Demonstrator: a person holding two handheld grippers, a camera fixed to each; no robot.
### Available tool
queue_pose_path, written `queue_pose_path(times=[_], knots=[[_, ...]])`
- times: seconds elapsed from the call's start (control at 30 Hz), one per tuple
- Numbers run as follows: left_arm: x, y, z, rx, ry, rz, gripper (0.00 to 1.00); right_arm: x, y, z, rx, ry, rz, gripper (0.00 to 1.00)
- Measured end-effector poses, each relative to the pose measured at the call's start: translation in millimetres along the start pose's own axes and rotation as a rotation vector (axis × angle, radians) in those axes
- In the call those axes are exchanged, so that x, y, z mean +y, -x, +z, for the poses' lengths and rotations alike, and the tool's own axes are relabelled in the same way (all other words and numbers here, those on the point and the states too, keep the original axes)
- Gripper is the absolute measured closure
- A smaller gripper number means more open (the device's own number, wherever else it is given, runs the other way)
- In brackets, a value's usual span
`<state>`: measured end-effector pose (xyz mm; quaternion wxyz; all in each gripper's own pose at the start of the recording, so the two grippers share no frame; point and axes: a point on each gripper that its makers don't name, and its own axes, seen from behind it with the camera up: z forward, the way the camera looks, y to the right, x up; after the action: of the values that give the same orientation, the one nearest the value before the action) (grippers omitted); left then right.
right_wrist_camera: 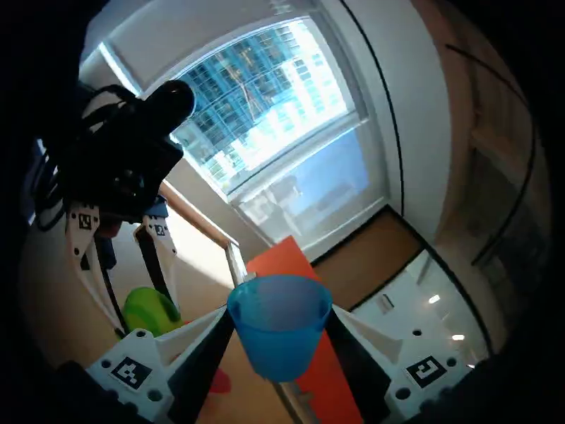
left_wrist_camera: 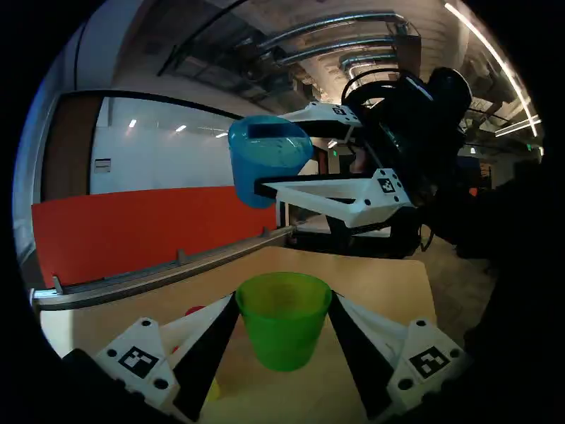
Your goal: Pour water
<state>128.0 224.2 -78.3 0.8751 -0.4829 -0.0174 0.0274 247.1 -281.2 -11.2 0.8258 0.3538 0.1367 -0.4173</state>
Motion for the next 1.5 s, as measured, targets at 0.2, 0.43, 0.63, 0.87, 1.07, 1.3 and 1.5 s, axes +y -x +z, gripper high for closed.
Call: queue_pose_path(times=[0.2, 0.43, 0.63, 0.87, 1.07, 1.3, 1.5], knots=[[-1.3, 3.0, 0.9, -0.008, -0.001, 0.005, 0.12, -11.7, 2.3, -7.2, -0.012, -0.028, 0.249, 0.11], [-1.2, 4.4, 1.4, -0.02, 0.002, 0.014, 0.12, -19.6, 0.9, -15.0, -0.011, -0.059, 0.497, 0.11], [-4.7, 6.5, 0.4, -0.037, -0.004, 0.026, 0.12, -26.4, 9.7, -19.5, -0.031, -0.078, 0.597, 0.11], [-6.3, 19.8, -1.8, -0.088, -0.005, 0.034, 0.13, -37.1, 27.3, -26.2, -0.061, -0.093, 0.639, 0.11], [-8.2, 37.9, -1.3, -0.151, -0.008, 0.052, 0.13, -54.5, 49.0, -31.4, -0.103, -0.117, 0.668, 0.11], [-10.0, 56.3, 2.2, -0.215, 0.008, 0.053, 0.12, -76.4, 70.6, -36.2, -0.139, -0.161, 0.734, 0.11], [-13.2, 71.2, 5.2, -0.271, 0.018, 0.056, 0.12, -90.4, 89.1, -41.2, -0.171, -0.197, 0.782, 0.1]])
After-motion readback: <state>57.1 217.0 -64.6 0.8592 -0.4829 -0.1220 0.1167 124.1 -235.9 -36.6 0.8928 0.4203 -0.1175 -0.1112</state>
